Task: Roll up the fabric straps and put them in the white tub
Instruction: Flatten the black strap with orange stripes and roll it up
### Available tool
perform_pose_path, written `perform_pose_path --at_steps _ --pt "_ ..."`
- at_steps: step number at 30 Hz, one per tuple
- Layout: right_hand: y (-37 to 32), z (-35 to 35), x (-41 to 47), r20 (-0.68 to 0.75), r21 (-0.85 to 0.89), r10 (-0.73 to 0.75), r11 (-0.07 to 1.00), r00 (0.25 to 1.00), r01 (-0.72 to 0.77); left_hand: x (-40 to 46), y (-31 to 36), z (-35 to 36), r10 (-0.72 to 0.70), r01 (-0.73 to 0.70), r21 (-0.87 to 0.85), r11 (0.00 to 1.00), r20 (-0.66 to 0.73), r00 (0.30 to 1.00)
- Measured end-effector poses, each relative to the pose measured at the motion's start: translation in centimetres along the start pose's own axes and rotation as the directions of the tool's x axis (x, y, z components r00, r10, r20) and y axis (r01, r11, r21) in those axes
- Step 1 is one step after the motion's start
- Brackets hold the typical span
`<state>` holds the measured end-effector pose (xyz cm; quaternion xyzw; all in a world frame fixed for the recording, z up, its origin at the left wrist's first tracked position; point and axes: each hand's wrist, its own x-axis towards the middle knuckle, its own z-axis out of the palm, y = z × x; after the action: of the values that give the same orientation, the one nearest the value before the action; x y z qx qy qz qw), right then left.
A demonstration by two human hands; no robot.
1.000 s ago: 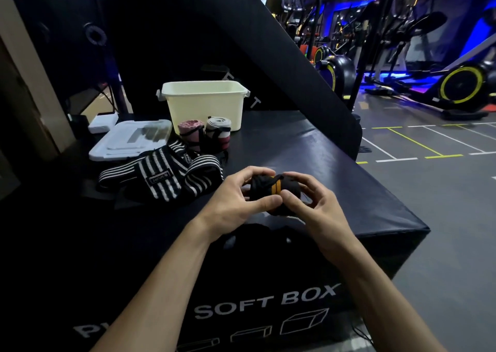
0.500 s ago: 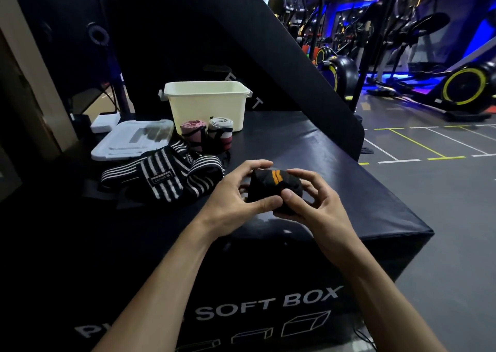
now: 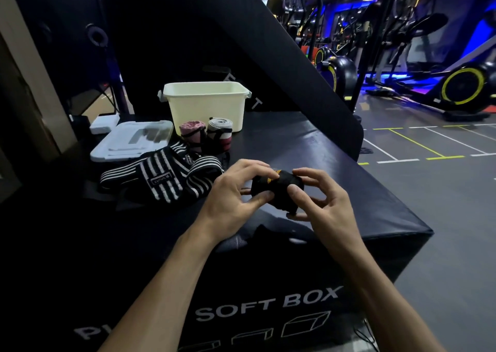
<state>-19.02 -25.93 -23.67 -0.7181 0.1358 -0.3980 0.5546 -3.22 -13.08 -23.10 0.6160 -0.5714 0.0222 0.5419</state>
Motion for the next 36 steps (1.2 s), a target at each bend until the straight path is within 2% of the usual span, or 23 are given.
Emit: perform_pose_path --at_steps 3,6,8,9,12,17,23,28,35,36 --pt "0.7 -0.1 -0.1 -0.038 -0.173 -0.033 0.985 0.999 0.026 -0.2 -0.4 0.6 0.001 -0.002 0.058 0.998 0.027 1.0" --pt "1.5 0.2 -0.3 -0.019 -0.413 -0.076 0.909 0.997 0.061 -0.3 -1.0 1.0 -0.001 -0.007 0.155 0.988 0.056 0.998" --pt "1.8 0.2 -0.2 -0.025 -0.473 -0.096 0.878 0.995 0.073 -0.3 -1.0 1.1 -0.016 0.004 0.157 0.988 0.078 0.997" --pt "1.8 0.0 -0.1 -0.019 -0.517 -0.133 0.85 0.991 0.105 -0.3 -1.0 1.2 -0.023 0.008 0.159 0.987 0.087 0.996" --pt "1.9 -0.6 0.4 0.075 -0.694 -0.306 0.668 0.949 0.27 -0.3 -1.1 1.5 -0.04 0.025 0.166 0.986 0.089 0.995" --pt "1.9 0.0 1.0 0.179 -0.743 -0.408 0.54 0.895 0.395 -0.3 -1.5 1.1 -0.075 0.067 0.091 0.994 0.095 0.993" --pt "1.8 -0.2 2.3 0.211 -0.711 -0.319 0.598 0.924 0.369 -0.4 -1.5 1.9 -0.175 0.164 0.129 0.978 0.077 0.982" --pt "2.1 -0.2 2.6 0.299 -0.753 -0.381 0.469 0.875 0.462 -0.3 -1.5 2.8 -0.212 0.209 0.144 0.967 0.002 0.977" --pt "2.0 0.1 2.2 0.397 -0.747 -0.408 0.377 0.822 0.547 0.0 -2.1 3.0 -0.292 0.292 0.005 0.956 0.015 0.956" --pt "2.1 0.1 2.2 0.391 -0.739 -0.403 0.399 0.828 0.543 0.0 -2.3 2.8 -0.307 0.307 -0.026 0.951 0.031 0.951"
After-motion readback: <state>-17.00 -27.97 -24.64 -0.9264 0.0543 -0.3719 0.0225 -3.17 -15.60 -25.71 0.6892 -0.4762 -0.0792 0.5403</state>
